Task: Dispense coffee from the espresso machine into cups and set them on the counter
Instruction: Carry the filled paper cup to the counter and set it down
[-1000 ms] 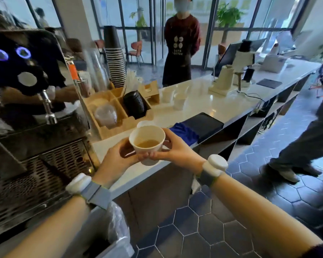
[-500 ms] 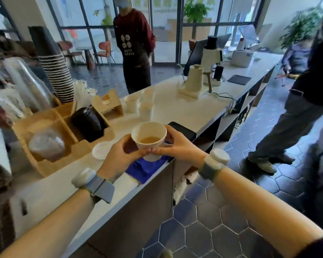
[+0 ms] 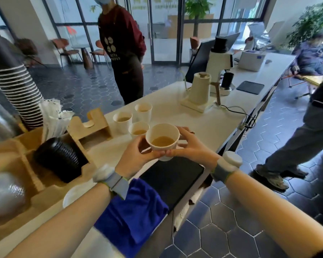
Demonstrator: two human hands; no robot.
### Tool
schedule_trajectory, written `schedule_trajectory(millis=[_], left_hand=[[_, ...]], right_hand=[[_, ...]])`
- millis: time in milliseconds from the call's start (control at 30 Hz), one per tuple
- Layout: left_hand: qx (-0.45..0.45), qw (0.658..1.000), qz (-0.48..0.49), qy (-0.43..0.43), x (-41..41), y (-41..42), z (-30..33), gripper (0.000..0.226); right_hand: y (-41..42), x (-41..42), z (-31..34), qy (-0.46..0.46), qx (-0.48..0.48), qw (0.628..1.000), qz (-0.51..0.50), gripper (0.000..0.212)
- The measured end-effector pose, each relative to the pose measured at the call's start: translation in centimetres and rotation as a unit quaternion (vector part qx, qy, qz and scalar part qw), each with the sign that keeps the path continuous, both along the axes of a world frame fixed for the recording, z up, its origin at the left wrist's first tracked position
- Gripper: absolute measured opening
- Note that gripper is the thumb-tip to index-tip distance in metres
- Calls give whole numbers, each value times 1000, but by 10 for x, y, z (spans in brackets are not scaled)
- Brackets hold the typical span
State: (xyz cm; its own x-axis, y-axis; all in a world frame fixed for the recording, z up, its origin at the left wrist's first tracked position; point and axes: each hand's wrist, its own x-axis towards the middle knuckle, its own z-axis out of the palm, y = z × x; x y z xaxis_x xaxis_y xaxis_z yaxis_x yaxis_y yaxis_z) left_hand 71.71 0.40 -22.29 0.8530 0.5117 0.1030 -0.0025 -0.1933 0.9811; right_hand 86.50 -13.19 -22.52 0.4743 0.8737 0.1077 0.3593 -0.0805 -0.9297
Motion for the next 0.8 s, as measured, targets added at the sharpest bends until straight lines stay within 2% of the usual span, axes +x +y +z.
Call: schedule_trajectory(millis=[167,333,600,800], left_hand=[[18,1000,10,10,54,20,-9,63],[22,999,40,7,105,34,-23,72],[12,990,143,7,170,48,-46,79],[-26,973,227,23,201,52,-70,82]], right_hand=[[24,55,-7,15,-5,1000,1,73],[53,113,-20,18,-19,999,30,70],[105,200,-29,11,-71,986,148,65],[135,239,-49,-4,-81,973,215,75]])
